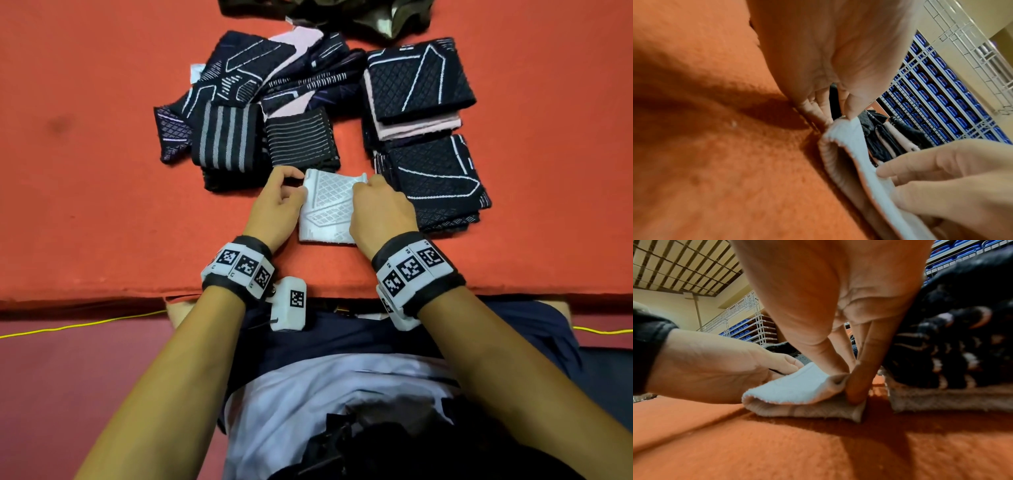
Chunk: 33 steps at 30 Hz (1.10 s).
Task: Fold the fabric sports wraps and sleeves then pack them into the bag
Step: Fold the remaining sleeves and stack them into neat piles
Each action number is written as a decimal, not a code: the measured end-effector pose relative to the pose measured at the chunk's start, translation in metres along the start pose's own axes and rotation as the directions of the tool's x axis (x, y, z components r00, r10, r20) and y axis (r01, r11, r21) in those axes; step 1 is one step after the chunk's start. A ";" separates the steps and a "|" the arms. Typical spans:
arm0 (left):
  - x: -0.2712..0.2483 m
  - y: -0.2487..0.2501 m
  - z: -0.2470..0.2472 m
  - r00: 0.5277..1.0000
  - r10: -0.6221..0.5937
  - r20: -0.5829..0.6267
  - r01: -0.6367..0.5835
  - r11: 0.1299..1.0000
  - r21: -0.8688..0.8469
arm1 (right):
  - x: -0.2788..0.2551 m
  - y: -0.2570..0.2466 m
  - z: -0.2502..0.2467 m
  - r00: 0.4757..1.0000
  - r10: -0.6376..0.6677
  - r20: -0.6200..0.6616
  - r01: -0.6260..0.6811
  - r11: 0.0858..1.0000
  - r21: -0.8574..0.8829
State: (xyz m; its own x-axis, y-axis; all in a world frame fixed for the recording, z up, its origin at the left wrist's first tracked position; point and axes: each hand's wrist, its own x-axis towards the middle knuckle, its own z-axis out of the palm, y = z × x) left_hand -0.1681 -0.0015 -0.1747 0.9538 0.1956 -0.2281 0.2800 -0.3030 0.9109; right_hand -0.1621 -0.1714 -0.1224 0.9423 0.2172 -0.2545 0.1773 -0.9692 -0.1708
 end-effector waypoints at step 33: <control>0.004 0.081 -0.009 0.932 0.312 0.183 -0.249 0.920 -0.303 | 0.022 0.023 -0.047 0.977 0.067 -0.201 0.072 0.786 0.614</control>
State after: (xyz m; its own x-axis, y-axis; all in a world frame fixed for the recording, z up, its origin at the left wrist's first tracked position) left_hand -0.1424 -0.0166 -0.0992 0.9965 -0.0829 0.0090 -0.0127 -0.0447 0.9989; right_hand -0.1238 -0.1946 -0.0872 0.9900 0.1236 -0.0687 0.0332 -0.6755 -0.7366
